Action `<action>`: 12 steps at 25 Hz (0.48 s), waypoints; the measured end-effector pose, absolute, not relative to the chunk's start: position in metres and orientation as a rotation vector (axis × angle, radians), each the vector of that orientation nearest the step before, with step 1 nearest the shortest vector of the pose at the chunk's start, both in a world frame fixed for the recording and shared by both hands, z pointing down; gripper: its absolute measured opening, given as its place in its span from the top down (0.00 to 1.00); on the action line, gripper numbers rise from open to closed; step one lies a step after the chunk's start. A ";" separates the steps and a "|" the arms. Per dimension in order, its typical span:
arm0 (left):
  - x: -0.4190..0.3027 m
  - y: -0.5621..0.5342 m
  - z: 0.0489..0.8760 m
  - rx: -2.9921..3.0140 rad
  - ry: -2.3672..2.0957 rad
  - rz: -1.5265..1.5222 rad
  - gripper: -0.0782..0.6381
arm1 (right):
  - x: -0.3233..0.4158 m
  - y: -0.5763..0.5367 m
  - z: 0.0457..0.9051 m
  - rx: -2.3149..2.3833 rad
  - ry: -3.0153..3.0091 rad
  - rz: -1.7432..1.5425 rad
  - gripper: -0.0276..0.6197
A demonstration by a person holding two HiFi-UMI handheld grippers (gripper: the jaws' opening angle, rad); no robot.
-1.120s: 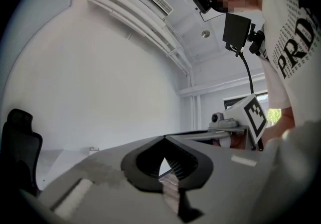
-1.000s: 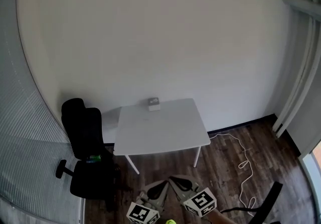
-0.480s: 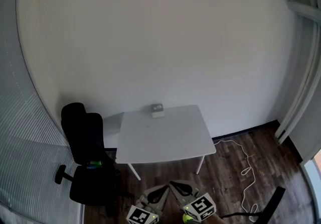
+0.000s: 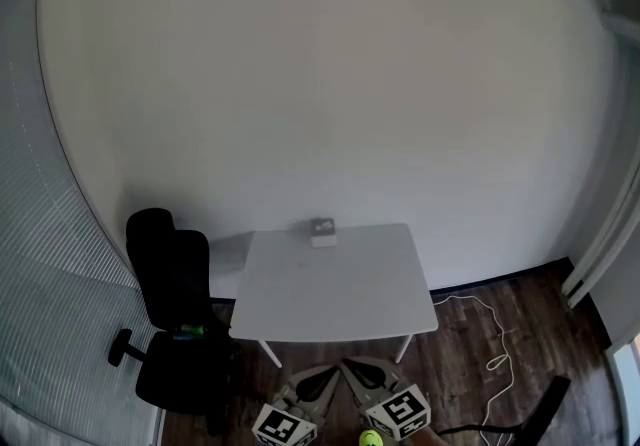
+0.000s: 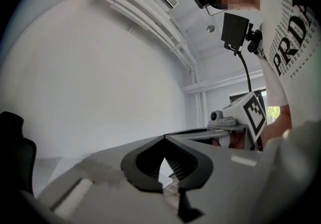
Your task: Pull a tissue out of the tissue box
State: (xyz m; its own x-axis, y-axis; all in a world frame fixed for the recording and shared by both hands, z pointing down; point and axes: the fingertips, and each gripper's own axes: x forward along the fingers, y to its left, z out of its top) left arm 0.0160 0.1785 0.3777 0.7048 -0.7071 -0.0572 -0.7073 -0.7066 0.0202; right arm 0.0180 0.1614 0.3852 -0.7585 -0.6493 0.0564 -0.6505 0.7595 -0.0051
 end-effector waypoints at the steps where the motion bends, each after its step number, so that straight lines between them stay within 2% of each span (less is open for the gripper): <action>1: 0.020 0.171 0.377 -2.893 1.209 0.095 0.90 | 0.022 0.153 0.385 1.067 -2.901 0.041 0.94; 12: 0.050 0.105 0.375 -2.866 1.284 0.102 0.90 | 0.051 0.088 0.385 1.013 -2.930 0.061 0.94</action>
State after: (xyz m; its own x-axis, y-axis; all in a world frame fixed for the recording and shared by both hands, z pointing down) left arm 0.0496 0.1054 0.3755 0.6637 -0.7457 -0.0588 -0.7456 -0.6658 0.0268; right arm 0.0514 0.0879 0.3848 -0.7860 -0.6161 0.0514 -0.6177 0.7860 -0.0235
